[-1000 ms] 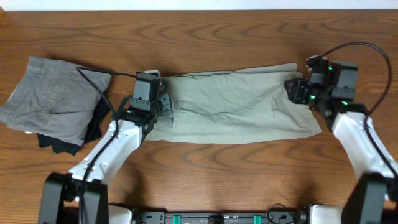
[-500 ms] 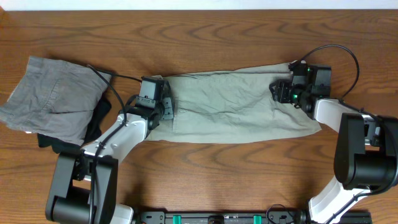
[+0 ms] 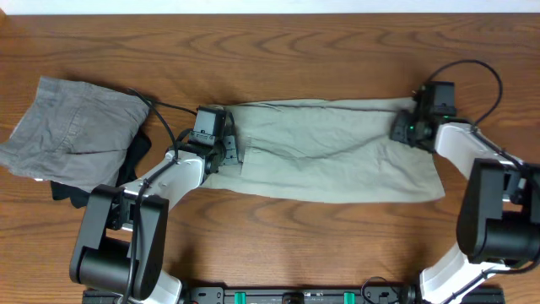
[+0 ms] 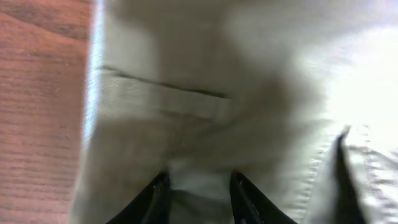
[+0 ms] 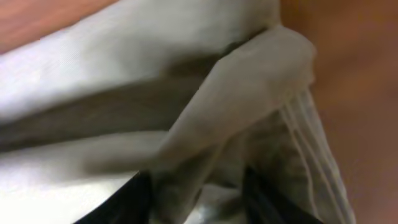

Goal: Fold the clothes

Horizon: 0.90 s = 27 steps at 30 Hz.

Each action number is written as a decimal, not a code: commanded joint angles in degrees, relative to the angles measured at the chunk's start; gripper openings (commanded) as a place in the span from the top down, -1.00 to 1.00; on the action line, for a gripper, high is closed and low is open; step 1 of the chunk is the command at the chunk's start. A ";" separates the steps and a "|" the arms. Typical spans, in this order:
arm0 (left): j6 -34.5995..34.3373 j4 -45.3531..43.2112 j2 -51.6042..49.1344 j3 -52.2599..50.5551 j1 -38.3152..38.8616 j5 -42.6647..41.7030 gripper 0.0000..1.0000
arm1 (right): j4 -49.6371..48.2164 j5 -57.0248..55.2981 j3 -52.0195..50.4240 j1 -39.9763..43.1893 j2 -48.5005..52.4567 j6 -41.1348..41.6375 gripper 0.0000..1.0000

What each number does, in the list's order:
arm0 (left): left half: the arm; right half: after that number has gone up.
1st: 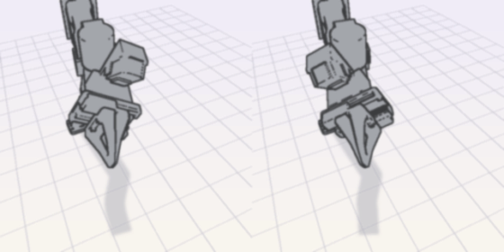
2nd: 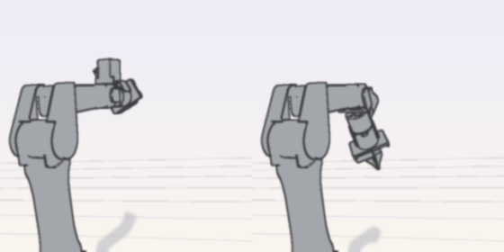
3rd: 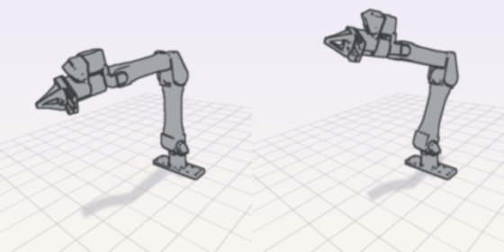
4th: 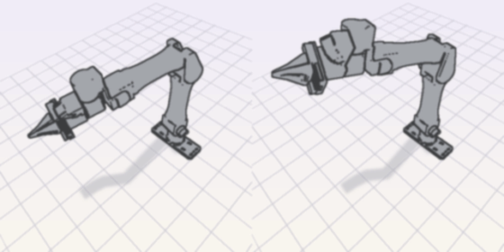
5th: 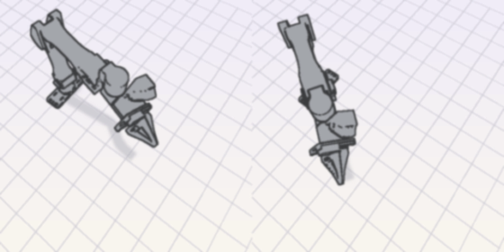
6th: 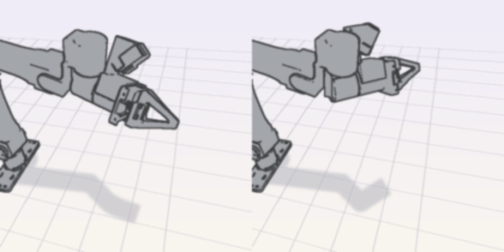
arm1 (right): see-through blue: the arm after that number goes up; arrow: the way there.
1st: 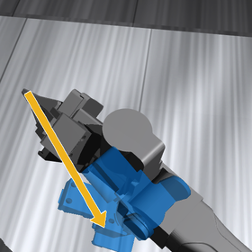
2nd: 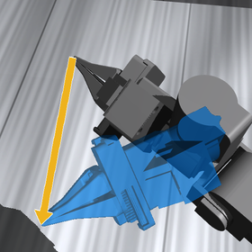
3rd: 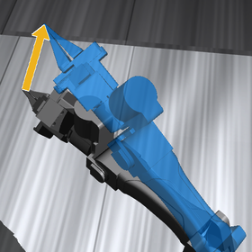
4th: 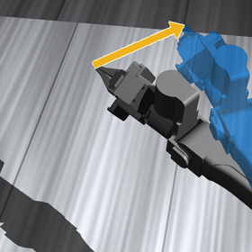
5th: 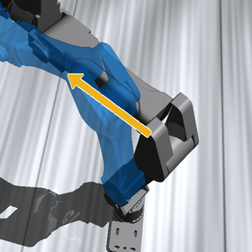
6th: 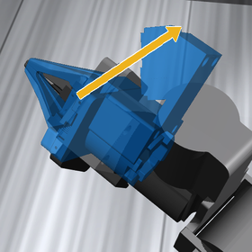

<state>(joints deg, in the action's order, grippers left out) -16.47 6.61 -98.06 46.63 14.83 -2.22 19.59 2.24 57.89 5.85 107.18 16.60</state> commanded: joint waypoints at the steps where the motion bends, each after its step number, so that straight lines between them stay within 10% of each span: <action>1: 0.28 2.19 -1.86 -0.28 -0.33 1.07 0.30 | 8.81 -10.54 -6.67 5.77 8.00 9.73 0.08; 16: 2.93 12.76 5.92 -0.24 -0.28 -2.71 0.30 | 11.32 -5.46 -6.64 7.26 7.37 7.48 0.24; 27: 4.26 13.31 22.43 -0.26 -6.23 -0.81 -0.47 | 10.16 -3.89 -6.64 7.21 3.13 2.99 0.19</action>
<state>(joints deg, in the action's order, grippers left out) -13.47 19.53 -75.20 46.37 10.79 -4.01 26.94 2.94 57.23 11.05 104.75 21.10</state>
